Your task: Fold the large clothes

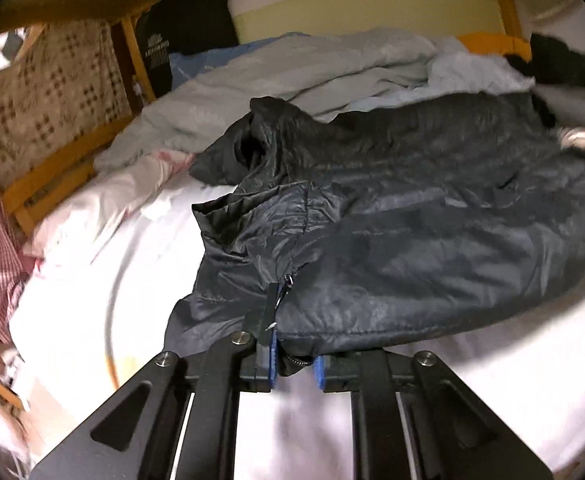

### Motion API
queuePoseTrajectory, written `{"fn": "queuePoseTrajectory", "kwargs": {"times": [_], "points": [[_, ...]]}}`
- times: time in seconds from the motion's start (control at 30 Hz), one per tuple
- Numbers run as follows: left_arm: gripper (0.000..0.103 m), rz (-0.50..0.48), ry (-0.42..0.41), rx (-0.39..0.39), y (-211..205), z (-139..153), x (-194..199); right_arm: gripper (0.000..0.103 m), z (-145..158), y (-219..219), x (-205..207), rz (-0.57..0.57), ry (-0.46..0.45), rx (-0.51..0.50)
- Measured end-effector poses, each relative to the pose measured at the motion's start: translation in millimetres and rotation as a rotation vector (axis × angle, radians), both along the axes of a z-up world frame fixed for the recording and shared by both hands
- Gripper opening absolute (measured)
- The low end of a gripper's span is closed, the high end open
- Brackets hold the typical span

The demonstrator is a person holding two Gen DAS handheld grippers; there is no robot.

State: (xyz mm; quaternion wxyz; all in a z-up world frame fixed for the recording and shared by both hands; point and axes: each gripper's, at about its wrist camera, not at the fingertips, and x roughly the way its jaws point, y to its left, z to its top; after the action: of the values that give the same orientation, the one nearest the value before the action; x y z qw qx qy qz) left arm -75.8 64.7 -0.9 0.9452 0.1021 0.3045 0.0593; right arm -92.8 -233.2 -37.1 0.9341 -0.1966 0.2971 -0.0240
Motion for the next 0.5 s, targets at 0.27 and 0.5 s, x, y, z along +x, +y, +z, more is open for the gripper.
{"fn": "queuePoseTrajectory", "kwargs": {"times": [0.27,0.5], "points": [[0.021,-0.019,0.083,-0.056,30,16,-29,0.015,34,-8,-45,0.079,0.1,0.228],[0.02,-0.051,0.177,-0.031,21,17,13,0.016,42,-16,9,0.131,0.24,0.265]]}}
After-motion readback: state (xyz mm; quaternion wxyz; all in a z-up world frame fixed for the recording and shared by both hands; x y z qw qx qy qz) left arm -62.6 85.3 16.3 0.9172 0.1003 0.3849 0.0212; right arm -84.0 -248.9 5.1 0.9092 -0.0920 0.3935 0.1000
